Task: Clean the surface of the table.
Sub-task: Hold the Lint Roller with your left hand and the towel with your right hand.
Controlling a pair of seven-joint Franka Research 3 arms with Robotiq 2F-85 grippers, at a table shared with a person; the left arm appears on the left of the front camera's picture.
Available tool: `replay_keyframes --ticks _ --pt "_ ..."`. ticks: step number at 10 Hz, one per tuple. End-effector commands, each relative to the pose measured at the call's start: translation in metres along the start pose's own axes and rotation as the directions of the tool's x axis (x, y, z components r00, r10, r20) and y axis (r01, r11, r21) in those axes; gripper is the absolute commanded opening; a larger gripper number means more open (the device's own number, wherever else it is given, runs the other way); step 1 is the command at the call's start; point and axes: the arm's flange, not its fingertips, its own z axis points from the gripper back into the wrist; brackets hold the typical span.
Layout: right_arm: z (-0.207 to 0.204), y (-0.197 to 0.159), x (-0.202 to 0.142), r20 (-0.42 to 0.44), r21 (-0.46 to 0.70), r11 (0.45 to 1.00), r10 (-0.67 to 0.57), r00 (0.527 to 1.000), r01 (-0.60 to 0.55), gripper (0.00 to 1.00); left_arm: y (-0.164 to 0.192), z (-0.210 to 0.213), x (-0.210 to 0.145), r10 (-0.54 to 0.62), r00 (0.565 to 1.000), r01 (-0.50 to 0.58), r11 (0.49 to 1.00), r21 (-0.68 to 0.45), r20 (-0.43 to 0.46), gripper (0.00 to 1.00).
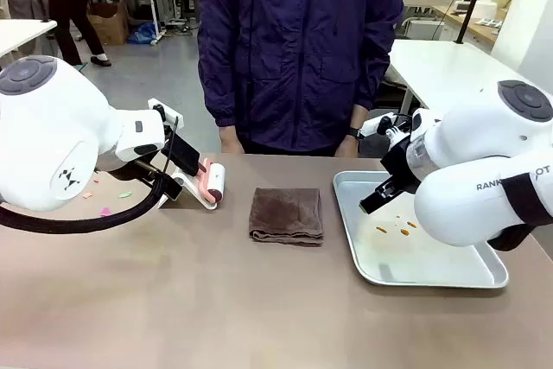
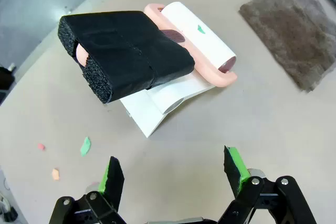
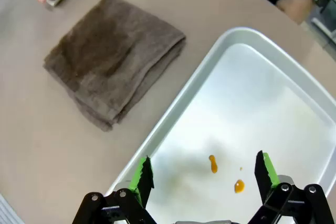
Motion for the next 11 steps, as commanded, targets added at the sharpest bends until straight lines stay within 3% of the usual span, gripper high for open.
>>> replay_keyframes --ticks 1,11 --pt "0.0001 0.0 0.0001 0.0 0.0 1.0 0.0 1.0 0.0 1.0 0.0081 0.0028 0.0009 0.015 1.0 -0.015 1.0 0.01 0.008 1.0" --pt "0.0001 0.0 0.0001 0.0 0.0 1.0 0.0 1.0 0.0 1.0 0.0081 0.0028 0.0009 0.015 1.0 -0.015 1.0 0.01 0.008 1.0"
